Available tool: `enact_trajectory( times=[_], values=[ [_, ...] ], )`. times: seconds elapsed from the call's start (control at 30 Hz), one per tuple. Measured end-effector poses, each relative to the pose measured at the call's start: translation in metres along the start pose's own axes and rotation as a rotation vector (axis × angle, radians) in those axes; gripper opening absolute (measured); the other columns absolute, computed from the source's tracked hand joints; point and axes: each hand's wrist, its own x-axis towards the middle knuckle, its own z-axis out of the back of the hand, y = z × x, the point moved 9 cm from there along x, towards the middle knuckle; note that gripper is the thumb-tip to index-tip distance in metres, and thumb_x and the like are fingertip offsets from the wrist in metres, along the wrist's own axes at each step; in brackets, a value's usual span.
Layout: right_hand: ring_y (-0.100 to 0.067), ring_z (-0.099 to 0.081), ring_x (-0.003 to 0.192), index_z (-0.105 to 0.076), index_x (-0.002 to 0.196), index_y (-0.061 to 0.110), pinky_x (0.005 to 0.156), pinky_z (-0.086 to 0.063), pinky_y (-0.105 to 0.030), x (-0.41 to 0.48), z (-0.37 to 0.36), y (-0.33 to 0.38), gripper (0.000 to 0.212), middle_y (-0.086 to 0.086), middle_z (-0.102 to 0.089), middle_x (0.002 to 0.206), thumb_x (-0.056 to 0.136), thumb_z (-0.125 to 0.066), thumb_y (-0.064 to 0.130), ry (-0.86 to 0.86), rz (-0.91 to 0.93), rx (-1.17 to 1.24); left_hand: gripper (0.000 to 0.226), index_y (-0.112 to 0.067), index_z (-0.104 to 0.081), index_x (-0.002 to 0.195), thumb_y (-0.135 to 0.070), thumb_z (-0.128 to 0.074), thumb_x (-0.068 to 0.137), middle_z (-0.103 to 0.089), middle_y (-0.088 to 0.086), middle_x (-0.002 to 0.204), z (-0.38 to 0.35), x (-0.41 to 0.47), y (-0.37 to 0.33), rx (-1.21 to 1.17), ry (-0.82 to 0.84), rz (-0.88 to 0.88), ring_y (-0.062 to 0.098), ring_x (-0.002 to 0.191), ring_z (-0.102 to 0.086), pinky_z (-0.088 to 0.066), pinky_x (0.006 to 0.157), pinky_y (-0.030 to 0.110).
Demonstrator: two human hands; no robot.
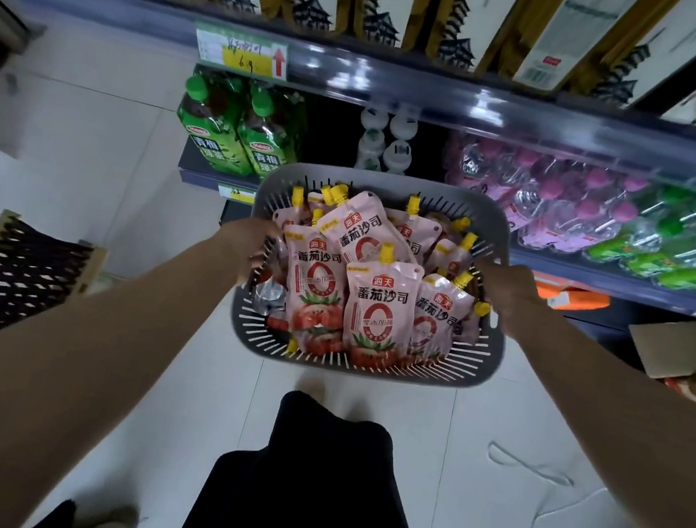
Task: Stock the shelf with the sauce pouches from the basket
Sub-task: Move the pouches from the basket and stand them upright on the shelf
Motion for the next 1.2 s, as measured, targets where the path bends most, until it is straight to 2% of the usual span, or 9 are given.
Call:
enact_trajectory(
  times=[0.1,0.23,0.33,0.5,0.6,0.77,0.83,0.93,1.2],
  values=[
    [-0.037,-0.049,0.114,-0.047,0.127,-0.001,0.096,-0.044,-0.044,-0.023,0.009,0.024,0.053,-0.022,-0.052,0.122,0.088,-0.056,0.034,-0.186,0.156,-0.41,0.016,0.004,-0.058,0.094,-0.006,-0.059,0.081,-0.059,0.01,0.075,0.007,-0.005,0.001,0.092,-0.095,-0.045,0.019,0.053,-0.062,-0.051,0.047,0.02],
    [-0.038,-0.057,0.104,-0.058,0.11,-0.003,0.078,-0.046,-0.037,-0.061,-0.014,0.061,0.029,-0.021,-0.06,0.105,0.088,-0.056,0.015,-0.093,0.475,-0.386,0.03,0.005,-0.06,0.103,-0.018,-0.054,0.084,-0.065,0.022,0.107,0.018,-0.025,-0.027,0.51,-0.345,-0.28,0.036,0.099,-0.061,-0.048,0.08,0.034],
    [-0.036,-0.058,0.105,-0.06,0.109,-0.007,0.083,-0.045,-0.035,-0.057,-0.076,0.037,0.028,-0.024,-0.063,0.113,0.09,-0.056,0.013,0.154,0.509,-0.476,0.022,0.007,-0.063,0.092,-0.007,-0.048,0.085,-0.067,0.024,0.095,0.0,-0.012,-0.005,0.594,-0.269,-0.357,0.037,0.093,-0.063,-0.049,0.073,0.037],
    [-0.033,-0.053,0.116,-0.046,0.129,0.0,0.08,-0.042,-0.029,-0.037,-0.101,0.007,0.049,-0.018,-0.055,0.129,0.087,-0.062,0.019,0.2,0.425,-0.482,0.013,-0.002,-0.056,0.079,-0.013,-0.056,0.086,-0.058,0.009,0.078,-0.031,0.008,0.036,0.581,-0.101,-0.223,0.025,0.081,-0.056,-0.046,0.057,0.027],
    [-0.032,-0.055,0.113,-0.049,0.124,0.0,0.075,-0.038,-0.026,-0.038,-0.099,0.015,0.044,-0.017,-0.057,0.125,0.087,-0.062,0.021,0.147,0.438,-0.408,0.031,0.002,-0.06,0.108,-0.012,-0.064,0.081,-0.065,0.014,0.095,-0.032,0.012,0.044,0.41,-0.064,-0.126,0.028,0.091,-0.064,-0.048,0.073,0.029],
    [-0.025,-0.06,0.083,-0.062,0.09,0.002,0.056,-0.04,-0.014,-0.03,-0.085,0.024,0.017,-0.009,-0.061,0.085,0.085,-0.063,0.018,0.081,0.366,-0.256,0.031,0.004,-0.06,0.107,-0.01,-0.067,0.08,-0.067,0.021,0.104,-0.025,0.015,0.024,0.257,-0.127,-0.135,0.032,0.095,-0.067,-0.055,0.087,0.044],
    [-0.025,-0.063,0.088,-0.064,0.1,-0.004,0.068,-0.05,-0.017,-0.031,-0.085,0.02,0.028,-0.011,-0.063,0.091,0.081,-0.069,0.016,0.139,0.323,-0.197,0.032,0.001,-0.06,0.106,-0.013,-0.07,0.079,-0.068,0.019,0.104,-0.03,0.015,0.025,0.26,-0.098,-0.123,0.031,0.095,-0.067,-0.056,0.085,0.045],
    [-0.033,-0.061,0.107,-0.062,0.114,-0.004,0.094,-0.051,-0.045,-0.035,-0.087,0.015,0.038,-0.02,-0.065,0.116,0.081,-0.07,0.015,0.221,0.281,-0.155,0.04,0.002,-0.059,0.112,-0.015,-0.073,0.078,-0.067,0.018,0.108,-0.034,0.014,0.032,0.251,-0.08,-0.09,0.029,0.097,-0.066,-0.054,0.089,0.043],
    [-0.029,-0.058,0.111,-0.062,0.117,0.002,0.082,-0.045,-0.027,-0.063,-0.075,0.032,0.03,-0.016,-0.063,0.119,0.088,-0.061,0.011,0.216,0.378,-0.12,0.006,-0.004,-0.058,0.09,-0.004,-0.062,0.086,-0.06,0.01,0.08,-0.025,-0.006,0.024,0.178,-0.104,-0.069,0.016,0.062,-0.057,-0.056,0.07,0.03]
  ],
)
